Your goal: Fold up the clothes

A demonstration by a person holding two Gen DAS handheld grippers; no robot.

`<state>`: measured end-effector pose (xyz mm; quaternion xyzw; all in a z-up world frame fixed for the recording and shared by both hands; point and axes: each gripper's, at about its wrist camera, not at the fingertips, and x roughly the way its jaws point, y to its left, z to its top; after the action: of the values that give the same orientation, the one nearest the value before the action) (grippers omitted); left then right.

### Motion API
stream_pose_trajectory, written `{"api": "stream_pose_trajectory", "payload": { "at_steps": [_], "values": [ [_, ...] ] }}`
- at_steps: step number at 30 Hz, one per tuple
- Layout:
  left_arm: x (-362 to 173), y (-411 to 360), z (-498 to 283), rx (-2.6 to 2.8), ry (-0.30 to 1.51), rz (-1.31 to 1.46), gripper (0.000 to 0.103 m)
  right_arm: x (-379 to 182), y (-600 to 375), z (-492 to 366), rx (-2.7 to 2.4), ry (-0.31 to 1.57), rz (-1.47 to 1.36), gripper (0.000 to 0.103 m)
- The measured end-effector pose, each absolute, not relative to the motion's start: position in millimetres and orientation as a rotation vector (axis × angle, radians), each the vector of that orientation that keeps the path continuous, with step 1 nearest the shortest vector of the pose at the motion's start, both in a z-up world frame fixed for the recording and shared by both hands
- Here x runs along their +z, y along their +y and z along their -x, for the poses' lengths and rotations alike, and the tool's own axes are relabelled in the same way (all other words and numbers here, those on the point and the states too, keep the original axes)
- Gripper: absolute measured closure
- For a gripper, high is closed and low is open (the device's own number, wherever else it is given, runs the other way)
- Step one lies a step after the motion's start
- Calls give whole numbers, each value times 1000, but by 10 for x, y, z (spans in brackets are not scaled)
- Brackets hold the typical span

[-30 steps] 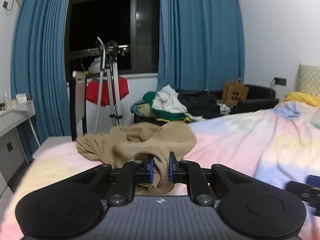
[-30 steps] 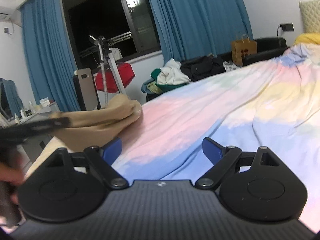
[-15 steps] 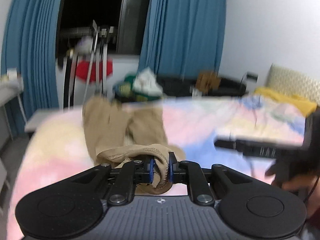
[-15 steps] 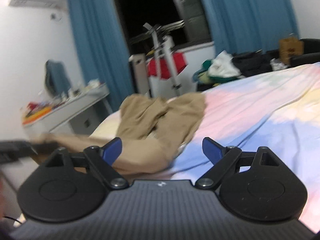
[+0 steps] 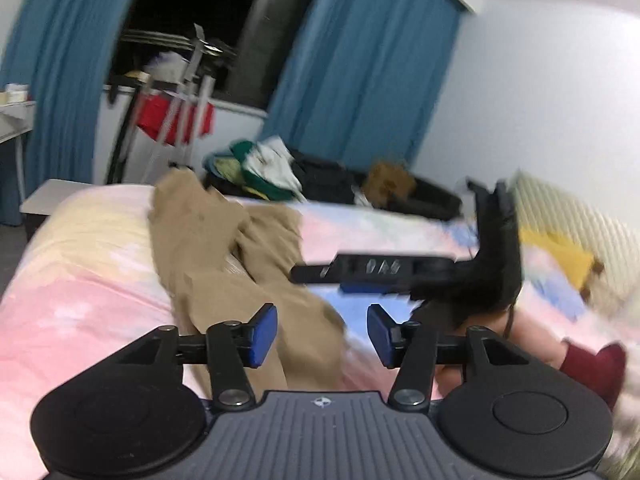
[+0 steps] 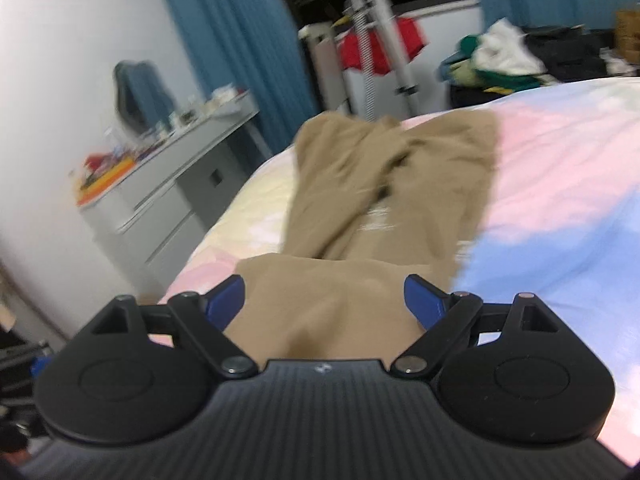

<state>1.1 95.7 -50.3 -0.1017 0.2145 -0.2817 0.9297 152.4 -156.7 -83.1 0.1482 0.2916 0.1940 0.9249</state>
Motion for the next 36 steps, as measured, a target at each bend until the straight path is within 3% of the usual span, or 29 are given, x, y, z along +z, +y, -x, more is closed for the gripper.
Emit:
{"api": "stream_pose_trajectory", "payload": {
  "at_steps": [9,10,11,12,15,24,33,36],
  "values": [
    [-527,1552,-242,-420,419,367,47,-1121,-530,-1991,434,704,-100,18],
    [-512,1610,-258,-407,422,380,47,-1168,-453,-1999,414,713,-55,36],
    [-508,1659,-263,-397,424,394,47,-1197,-401,-1999,389,721,-14,47],
    [-508,1702,-260,-388,426,407,47,-1218,-377,-1982,358,727,21,70],
    [-467,1799,-288,-377,425,450,47,-1125,-553,-1781,317,686,-17,85],
    [-357,1710,-213,-367,433,449,47,-641,-1468,-896,162,566,-194,89],
    [-256,1322,-230,-365,483,334,47,-964,-2417,-244,4,835,-483,91],
    [-305,1183,-240,-398,523,285,47,-1005,-2385,-63,88,844,-425,91]
  ]
}}
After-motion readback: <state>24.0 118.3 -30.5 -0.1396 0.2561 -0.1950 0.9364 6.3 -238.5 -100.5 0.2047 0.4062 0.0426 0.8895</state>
